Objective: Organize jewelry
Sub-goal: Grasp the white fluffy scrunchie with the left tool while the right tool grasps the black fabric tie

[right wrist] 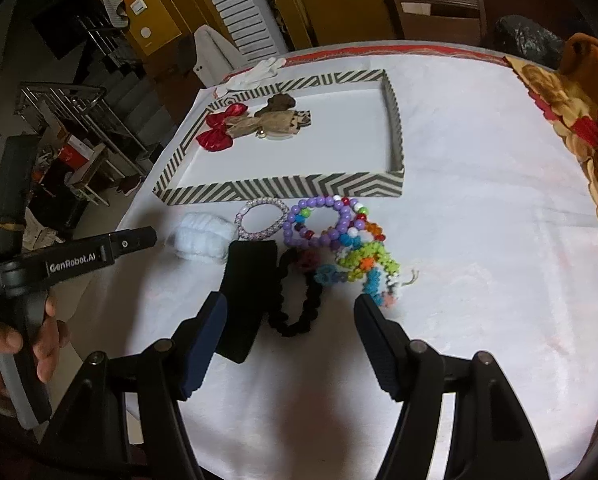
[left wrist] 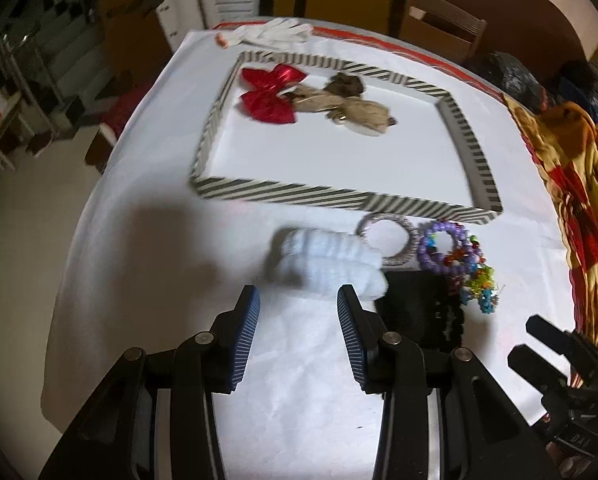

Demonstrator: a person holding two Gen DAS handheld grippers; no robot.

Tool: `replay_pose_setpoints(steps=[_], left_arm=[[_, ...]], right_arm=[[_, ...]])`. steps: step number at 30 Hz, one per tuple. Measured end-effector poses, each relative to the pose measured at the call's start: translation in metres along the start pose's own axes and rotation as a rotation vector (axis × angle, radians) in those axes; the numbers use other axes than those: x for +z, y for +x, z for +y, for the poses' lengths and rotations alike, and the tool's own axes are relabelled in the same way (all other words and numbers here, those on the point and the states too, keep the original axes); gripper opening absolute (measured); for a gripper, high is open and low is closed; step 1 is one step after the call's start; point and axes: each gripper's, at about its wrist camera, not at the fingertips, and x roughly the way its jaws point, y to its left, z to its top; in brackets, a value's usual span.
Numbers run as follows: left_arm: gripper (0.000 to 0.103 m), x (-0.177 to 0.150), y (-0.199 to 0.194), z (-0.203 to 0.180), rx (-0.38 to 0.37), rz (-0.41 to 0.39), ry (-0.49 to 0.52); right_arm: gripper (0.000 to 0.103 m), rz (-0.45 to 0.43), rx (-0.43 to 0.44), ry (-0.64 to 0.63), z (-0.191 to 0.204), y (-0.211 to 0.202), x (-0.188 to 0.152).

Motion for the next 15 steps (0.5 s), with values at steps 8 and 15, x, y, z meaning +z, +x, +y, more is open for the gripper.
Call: replay_pose_setpoints(steps=[8, 15], left_arm=[[0.037, 0.001, 0.009, 0.012, -0.044, 0.036, -0.058], [0.037, 0.013, 0.021, 0.013, -0.131, 0.071, -0.118]], right_arm=[[0.07, 0.05, 0.038, -0.008, 0.006, 0.017, -0.004], [0.07, 0.099, 0.104, -0.032, 0.029, 0.035, -0.007]])
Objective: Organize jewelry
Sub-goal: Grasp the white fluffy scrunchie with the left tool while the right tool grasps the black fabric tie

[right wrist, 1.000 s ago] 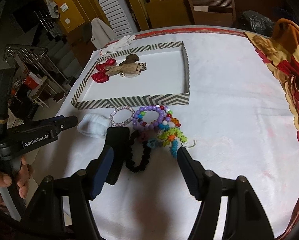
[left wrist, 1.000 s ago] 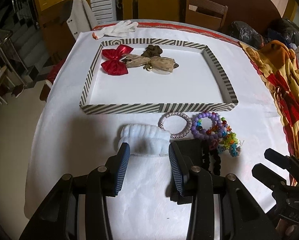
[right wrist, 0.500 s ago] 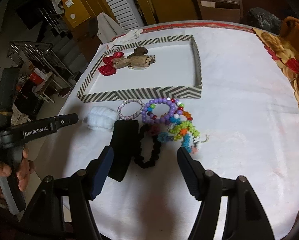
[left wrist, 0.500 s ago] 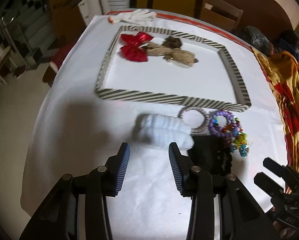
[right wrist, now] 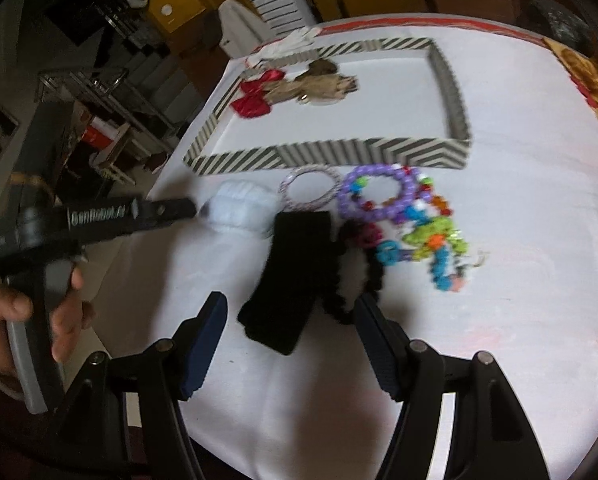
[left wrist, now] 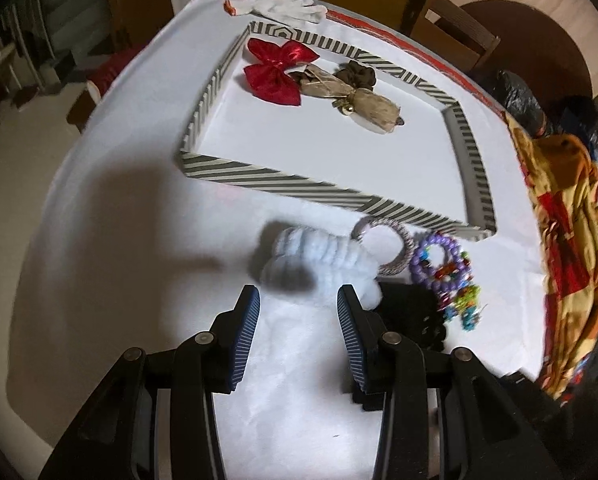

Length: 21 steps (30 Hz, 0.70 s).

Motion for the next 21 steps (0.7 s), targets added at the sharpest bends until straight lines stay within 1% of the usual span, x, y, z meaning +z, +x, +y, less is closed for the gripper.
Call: replay_pose_setpoints(steps=[3, 8, 10, 12, 14, 16, 17, 19, 20, 21], left_arm=[[0.037, 0.007, 0.007, -0.003, -0.026, 0.015, 0.002], [0.038, 0.015, 0.02, -0.002, -0.08, 0.059, -0.012], [0.039, 0.019, 0.027, -0.002, -0.084, 0.072, -0.002], [0.044, 0.022, 0.032, -0.001, -0.091, 0.082, 0.004], [0.045, 0.025, 0.035, -0.002, -0.091, 0.091, 0.014], [0.045, 0.026, 0.038, -0.002, -0.057, 0.095, 0.032], [0.045, 0.026, 0.039, -0.002, -0.048, 0.096, 0.037], [0.045, 0.025, 0.039, 0.001, -0.057, 0.1, 0.039], [0.045, 0.024, 0.037, 0.003, -0.062, 0.099, 0.038], [0.045, 0.024, 0.036, 0.005, -0.063, 0.098, 0.036]], right_arm=[[0.07, 0.035, 0.001, -0.004, 0.008, 0.015, -0.003], [0.07, 0.058, -0.007, 0.024, 0.01, 0.034, -0.003], [0.07, 0.066, -0.016, 0.026, 0.01, 0.04, -0.002], [0.07, 0.07, -0.014, 0.043, 0.009, 0.046, -0.001], [0.07, 0.072, -0.012, 0.055, 0.008, 0.05, 0.001], [0.069, 0.069, -0.014, 0.066, 0.007, 0.054, 0.002], [0.068, 0.069, -0.016, 0.075, 0.007, 0.057, 0.003], [0.057, 0.059, -0.021, 0.089, 0.005, 0.06, 0.004], [0.047, 0.055, -0.028, 0.099, 0.004, 0.061, 0.005], [0.041, 0.049, -0.038, 0.101, 0.002, 0.062, 0.006]])
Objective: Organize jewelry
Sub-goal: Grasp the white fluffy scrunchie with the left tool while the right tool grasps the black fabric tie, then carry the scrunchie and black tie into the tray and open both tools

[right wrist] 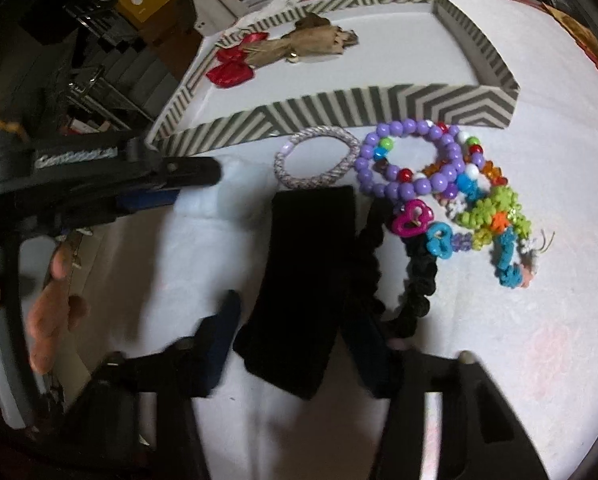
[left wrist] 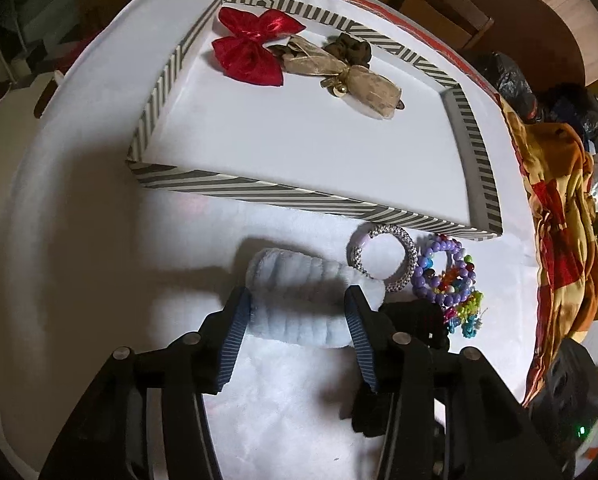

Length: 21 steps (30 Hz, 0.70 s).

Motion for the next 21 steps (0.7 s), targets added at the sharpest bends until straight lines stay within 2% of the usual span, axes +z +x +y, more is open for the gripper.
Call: replay_pose_setpoints(steps=[1, 3, 6, 7, 9, 11, 16, 21], left_arm=[[0.045, 0.0, -0.001, 0.002, 0.003, -0.003, -0.002], [0.045, 0.0, 0.003, 0.007, 0.017, 0.006, -0.008], [0.045, -0.002, 0.012, 0.01, -0.008, 0.033, -0.027], [0.043, -0.003, 0.012, 0.009, -0.01, 0.03, -0.026], [0.029, -0.004, 0.009, 0.005, -0.008, 0.008, -0.002], [0.023, -0.005, 0.004, 0.0, 0.015, -0.011, 0.029], [0.02, -0.007, -0.019, -0.011, 0.006, -0.075, 0.062], [0.02, -0.003, -0.046, -0.019, -0.001, -0.129, 0.074]], right_arm=[[0.039, -0.001, -0.002, 0.002, -0.001, 0.001, 0.001], [0.028, -0.007, 0.003, 0.011, -0.004, 0.004, 0.005], [0.016, -0.011, 0.006, 0.011, -0.007, 0.004, 0.006], [0.015, -0.013, 0.007, 0.007, -0.007, 0.004, 0.007], [0.013, -0.016, 0.019, 0.002, -0.006, 0.0, 0.007], [0.012, -0.019, 0.024, -0.012, -0.004, -0.004, 0.006], [0.011, -0.042, 0.055, -0.051, 0.004, -0.023, 0.004], [0.011, -0.109, 0.085, -0.075, 0.01, -0.056, 0.009]])
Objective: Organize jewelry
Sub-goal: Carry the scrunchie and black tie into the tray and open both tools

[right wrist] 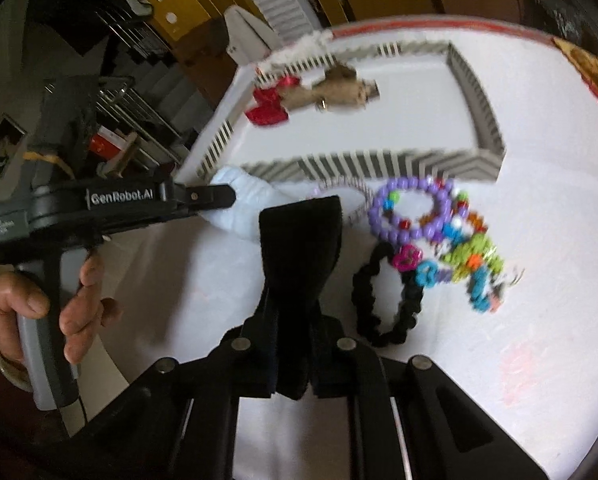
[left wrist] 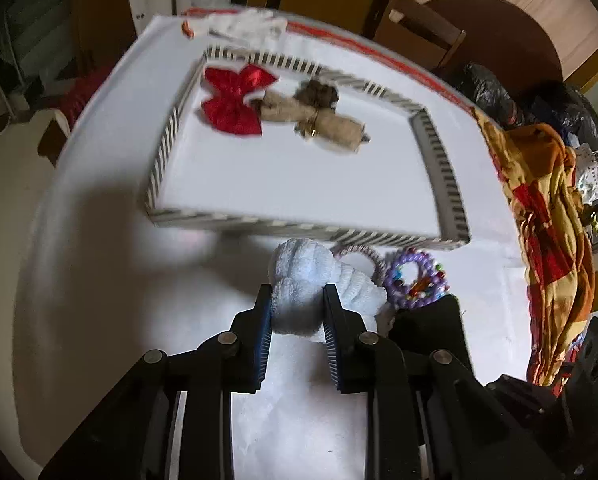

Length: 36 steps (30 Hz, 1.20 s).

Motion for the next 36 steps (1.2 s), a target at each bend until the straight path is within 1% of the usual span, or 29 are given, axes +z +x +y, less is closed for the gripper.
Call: replay_pose_setpoints(steps=[3, 7, 12, 16, 28, 31, 36], left_arm=[[0.02, 0.007, -0.009, -0.002, 0.007, -0.022, -0.002], [0.02, 0.021, -0.018, -0.005, 0.019, -0.055, -0.005], [0.02, 0.04, -0.021, -0.005, 0.035, -0.091, -0.003], [0.02, 0.051, -0.017, -0.005, 0.047, -0.1, 0.0], [0.02, 0.071, 0.003, -0.001, 0.071, -0.069, 0.012], [0.02, 0.075, 0.01, 0.001, 0.075, -0.059, 0.011], [0.02, 0.085, 0.028, 0.008, 0.073, -0.028, -0.01]], right_arm=[[0.011, -0.042, 0.009, 0.006, -0.002, -0.016, 0.009], [0.011, -0.077, -0.004, 0.011, -0.006, -0.029, 0.022], [0.011, -0.116, -0.033, 0.005, -0.013, -0.037, 0.045], [0.011, -0.12, -0.053, 0.009, -0.02, -0.036, 0.059], [0.011, -0.125, -0.083, 0.039, -0.033, -0.019, 0.093], [0.011, -0.111, -0.092, 0.042, -0.037, -0.01, 0.098], [0.011, -0.082, -0.118, 0.048, -0.05, 0.009, 0.118]])
